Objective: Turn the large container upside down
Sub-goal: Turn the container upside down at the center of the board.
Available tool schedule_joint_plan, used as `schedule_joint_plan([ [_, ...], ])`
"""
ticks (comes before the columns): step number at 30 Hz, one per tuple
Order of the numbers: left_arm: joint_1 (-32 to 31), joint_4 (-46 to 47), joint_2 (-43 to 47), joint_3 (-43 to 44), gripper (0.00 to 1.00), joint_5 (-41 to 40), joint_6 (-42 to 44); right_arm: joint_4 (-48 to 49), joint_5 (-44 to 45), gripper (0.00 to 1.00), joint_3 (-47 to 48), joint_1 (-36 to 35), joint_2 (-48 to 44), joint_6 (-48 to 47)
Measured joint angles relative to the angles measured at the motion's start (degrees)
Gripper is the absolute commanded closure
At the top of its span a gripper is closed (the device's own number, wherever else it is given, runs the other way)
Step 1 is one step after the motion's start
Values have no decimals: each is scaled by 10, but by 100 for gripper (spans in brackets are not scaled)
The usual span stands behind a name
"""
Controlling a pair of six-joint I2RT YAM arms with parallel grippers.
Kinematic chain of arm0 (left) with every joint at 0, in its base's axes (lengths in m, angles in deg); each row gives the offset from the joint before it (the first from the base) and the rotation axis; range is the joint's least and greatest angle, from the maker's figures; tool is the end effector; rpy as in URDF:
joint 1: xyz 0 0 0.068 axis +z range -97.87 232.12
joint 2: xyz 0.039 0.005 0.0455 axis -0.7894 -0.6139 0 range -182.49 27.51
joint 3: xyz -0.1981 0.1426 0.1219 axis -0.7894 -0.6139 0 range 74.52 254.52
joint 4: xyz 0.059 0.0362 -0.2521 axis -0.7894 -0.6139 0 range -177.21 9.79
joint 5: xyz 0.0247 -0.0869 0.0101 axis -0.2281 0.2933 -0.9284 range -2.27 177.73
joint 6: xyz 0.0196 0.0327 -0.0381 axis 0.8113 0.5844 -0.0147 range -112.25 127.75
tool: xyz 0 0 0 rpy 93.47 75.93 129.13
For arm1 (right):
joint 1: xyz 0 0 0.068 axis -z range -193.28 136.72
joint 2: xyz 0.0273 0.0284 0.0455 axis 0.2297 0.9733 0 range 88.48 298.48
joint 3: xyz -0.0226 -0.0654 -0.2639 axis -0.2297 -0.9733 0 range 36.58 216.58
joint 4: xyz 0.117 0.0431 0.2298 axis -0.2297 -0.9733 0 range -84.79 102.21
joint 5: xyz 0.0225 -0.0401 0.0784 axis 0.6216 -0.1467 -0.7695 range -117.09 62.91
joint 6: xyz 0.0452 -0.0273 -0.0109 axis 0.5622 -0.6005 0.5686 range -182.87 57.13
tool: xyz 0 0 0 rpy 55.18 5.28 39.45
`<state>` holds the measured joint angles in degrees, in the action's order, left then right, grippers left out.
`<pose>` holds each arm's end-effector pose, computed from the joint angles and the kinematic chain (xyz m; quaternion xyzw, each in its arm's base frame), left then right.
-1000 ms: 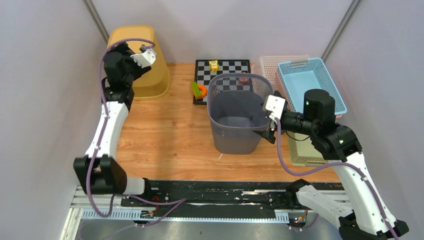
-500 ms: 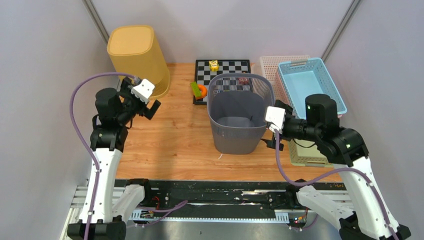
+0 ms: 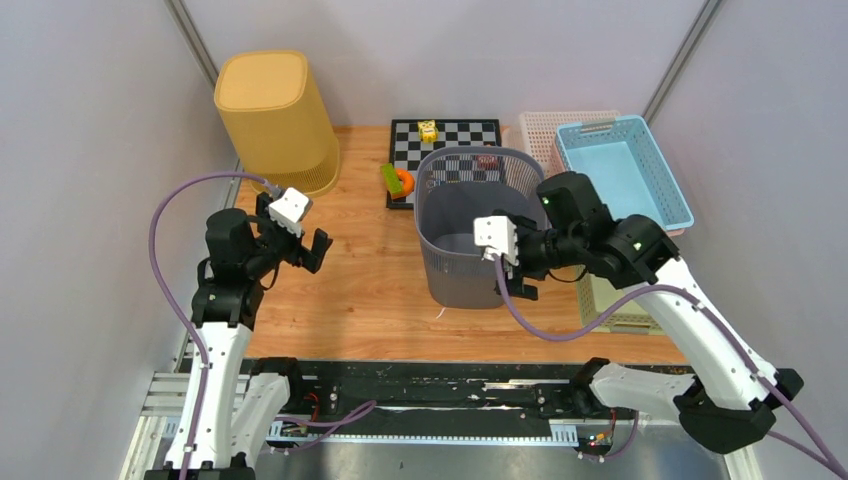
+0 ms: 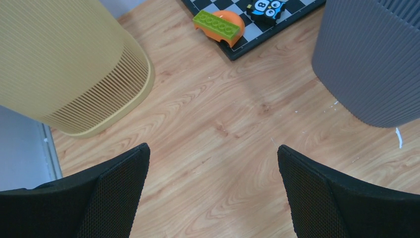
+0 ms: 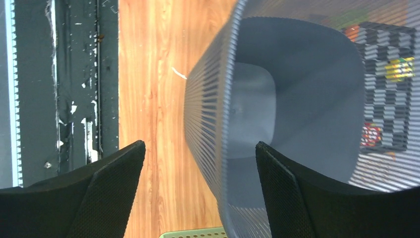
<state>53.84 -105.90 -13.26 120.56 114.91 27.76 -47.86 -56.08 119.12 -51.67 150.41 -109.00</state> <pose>0.1579 -0.0115 0.3313 0.2593 0.7667 -0.0850 0.5811 0.1344 0.1286 0.4220 -0.6678 0.5761 0.1980 0.4276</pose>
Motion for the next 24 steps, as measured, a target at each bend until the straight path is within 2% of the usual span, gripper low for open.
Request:
schedule_joint_plan([
  [4, 0, 4, 0, -3, 0, 10, -7, -13, 28, 36, 5, -52, 27, 11],
  [6, 0, 5, 0, -6, 0, 11, -8, -21, 38, 41, 17, -65, 48, 18],
  [12, 0, 5, 0, -11, 0, 16, -10, -46, 57, 55, 79, -73, 123, 50],
  [18, 0, 9, 0, -13, 0, 22, -12, -78, 59, 71, 119, -74, 159, 73],
  [24, 0, 12, 0, -16, 0, 25, -12, -103, 57, 94, 141, -81, 172, 82],
])
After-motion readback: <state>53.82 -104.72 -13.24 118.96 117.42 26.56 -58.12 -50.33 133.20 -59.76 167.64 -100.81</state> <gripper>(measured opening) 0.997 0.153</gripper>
